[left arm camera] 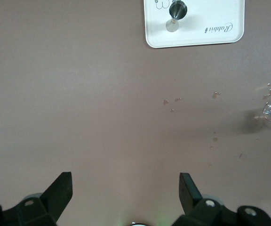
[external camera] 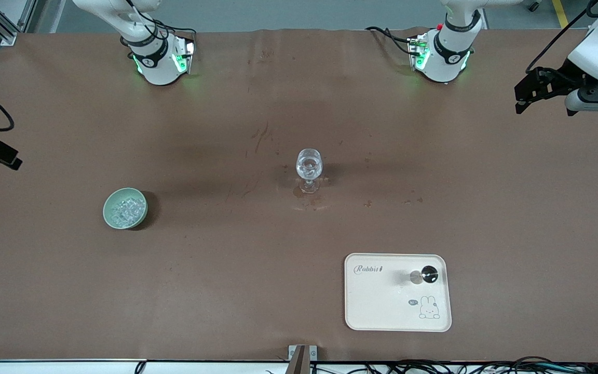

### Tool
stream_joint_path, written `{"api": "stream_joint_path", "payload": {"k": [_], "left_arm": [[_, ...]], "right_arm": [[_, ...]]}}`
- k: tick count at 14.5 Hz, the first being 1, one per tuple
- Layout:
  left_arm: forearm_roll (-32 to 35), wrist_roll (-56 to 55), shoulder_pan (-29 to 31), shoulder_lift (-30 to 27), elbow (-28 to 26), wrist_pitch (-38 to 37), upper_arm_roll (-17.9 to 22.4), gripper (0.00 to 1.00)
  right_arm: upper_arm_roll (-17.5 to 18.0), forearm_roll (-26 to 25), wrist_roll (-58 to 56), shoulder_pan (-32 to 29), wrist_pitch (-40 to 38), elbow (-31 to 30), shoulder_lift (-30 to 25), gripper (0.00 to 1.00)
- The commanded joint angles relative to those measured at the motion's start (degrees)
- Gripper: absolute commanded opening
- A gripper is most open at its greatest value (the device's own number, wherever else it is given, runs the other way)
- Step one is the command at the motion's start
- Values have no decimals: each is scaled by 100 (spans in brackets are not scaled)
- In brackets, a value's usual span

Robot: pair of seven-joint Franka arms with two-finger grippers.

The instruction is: Pour wine and add ice with both arms

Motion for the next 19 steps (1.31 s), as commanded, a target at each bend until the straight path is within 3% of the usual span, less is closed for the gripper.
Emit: {"api": "stream_joint_path", "payload": {"k": [1,7,19], "left_arm": [[112,-2,-40,-112,-81,77,36,100],[77,-2,-40,107,358,-54,36,100],[6,-380,-49,213,342,-265,36,100]], "right_arm": [[-283,147,-652,40,107,-332,-275,100],[-100,244,-618,-30,98,-332,-284,100],[33,411,-319,-118,98,-332,-275,100]]}}
